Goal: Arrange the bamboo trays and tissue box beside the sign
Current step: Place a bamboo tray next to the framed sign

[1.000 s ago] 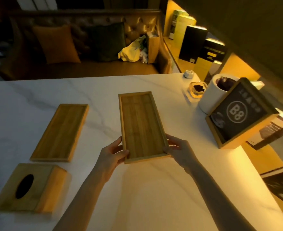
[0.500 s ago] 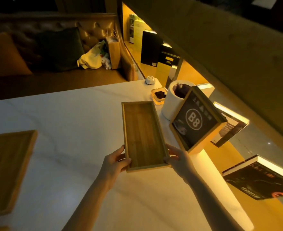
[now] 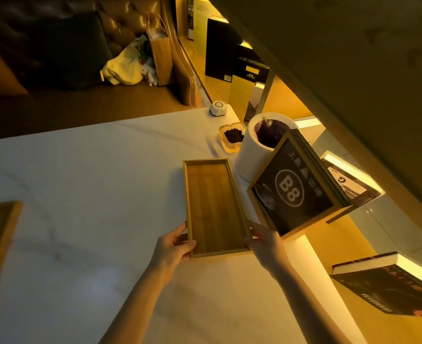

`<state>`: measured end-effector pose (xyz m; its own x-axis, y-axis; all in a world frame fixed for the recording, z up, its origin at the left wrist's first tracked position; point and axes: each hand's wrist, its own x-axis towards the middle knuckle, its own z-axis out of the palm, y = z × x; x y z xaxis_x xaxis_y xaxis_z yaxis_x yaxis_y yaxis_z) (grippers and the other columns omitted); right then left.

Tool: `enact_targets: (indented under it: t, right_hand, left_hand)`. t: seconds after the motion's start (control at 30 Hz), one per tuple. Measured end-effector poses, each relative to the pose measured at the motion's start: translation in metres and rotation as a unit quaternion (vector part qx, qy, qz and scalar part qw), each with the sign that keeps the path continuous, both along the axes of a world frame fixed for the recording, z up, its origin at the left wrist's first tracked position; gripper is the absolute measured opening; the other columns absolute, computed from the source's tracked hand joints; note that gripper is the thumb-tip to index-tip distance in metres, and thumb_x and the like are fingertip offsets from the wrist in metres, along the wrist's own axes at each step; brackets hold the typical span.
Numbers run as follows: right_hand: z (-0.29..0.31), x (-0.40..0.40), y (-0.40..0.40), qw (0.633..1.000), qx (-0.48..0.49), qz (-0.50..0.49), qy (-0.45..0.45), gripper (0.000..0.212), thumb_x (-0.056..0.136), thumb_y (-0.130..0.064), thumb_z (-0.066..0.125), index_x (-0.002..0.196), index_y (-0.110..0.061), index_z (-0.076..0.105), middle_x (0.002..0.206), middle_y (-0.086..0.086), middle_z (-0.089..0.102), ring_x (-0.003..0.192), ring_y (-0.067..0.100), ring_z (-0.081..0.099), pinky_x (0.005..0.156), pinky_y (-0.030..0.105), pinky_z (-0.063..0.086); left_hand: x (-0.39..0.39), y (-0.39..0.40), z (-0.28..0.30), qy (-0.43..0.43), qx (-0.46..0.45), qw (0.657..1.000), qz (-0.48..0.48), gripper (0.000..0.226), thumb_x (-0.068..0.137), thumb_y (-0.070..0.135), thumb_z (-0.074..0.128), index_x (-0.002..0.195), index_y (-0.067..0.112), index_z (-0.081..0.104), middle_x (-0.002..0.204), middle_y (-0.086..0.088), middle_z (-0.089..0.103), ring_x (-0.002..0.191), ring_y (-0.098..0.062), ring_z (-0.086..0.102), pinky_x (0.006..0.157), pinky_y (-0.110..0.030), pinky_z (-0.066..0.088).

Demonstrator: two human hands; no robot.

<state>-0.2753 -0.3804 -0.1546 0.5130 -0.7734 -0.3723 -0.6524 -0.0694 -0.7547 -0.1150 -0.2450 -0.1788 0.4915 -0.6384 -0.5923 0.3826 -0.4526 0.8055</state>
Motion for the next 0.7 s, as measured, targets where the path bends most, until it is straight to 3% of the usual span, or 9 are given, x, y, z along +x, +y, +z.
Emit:
enact_targets:
  t: [0.27, 0.43, 0.53, 0.7]
  right_hand:
    - [-0.023, 0.000, -0.004, 0.997, -0.076, -0.019, 0.003, 0.040, 0.088, -0.002, 0.054, 0.127, -0.009, 0.050, 0.117, 0.010, 0.063, 0.106, 0.022, 0.060, 0.081, 0.024, 0.047]
    - [-0.032, 0.003, -0.005, 0.991, -0.124, -0.038, 0.033, 0.036, 0.090, -0.001, 0.050, 0.125, -0.007, 0.052, 0.117, 0.013, 0.062, 0.104, 0.024, 0.061, 0.079, 0.022, 0.046]
    - [-0.036, 0.002, -0.003, 0.986, -0.148, -0.040, 0.061, 0.035, 0.092, -0.002, 0.045, 0.126, -0.007, 0.050, 0.117, 0.014, 0.059, 0.106, 0.027, 0.059, 0.083, 0.028, 0.048]
    - [-0.048, 0.002, -0.001, 0.982, -0.158, -0.026, 0.102, 0.029, 0.093, -0.002, 0.042, 0.121, -0.005, 0.052, 0.109, 0.016, 0.061, 0.097, 0.024, 0.061, 0.073, 0.021, 0.044]
  left_hand:
    - [0.002, -0.016, -0.011, -0.025, 0.005, 0.999, -0.027, 0.050, 0.084, 0.001, 0.054, 0.129, 0.018, 0.043, 0.115, -0.012, 0.063, 0.106, -0.028, 0.060, 0.098, -0.048, 0.047]
    - [-0.004, -0.026, -0.011, -0.148, 0.006, 0.985, -0.092, 0.048, 0.083, 0.003, 0.056, 0.127, 0.018, 0.046, 0.102, 0.005, 0.063, 0.101, -0.019, 0.059, 0.094, -0.033, 0.047]
    - [-0.006, -0.028, -0.017, -0.222, 0.038, 0.968, -0.106, 0.050, 0.080, 0.005, 0.061, 0.127, 0.013, 0.046, 0.107, -0.007, 0.059, 0.100, -0.021, 0.059, 0.086, -0.028, 0.046]
    - [-0.009, -0.031, -0.022, -0.285, 0.072, 0.948, -0.121, 0.053, 0.078, 0.007, 0.064, 0.127, 0.011, 0.046, 0.111, -0.014, 0.053, 0.094, -0.019, 0.054, 0.082, -0.023, 0.039]
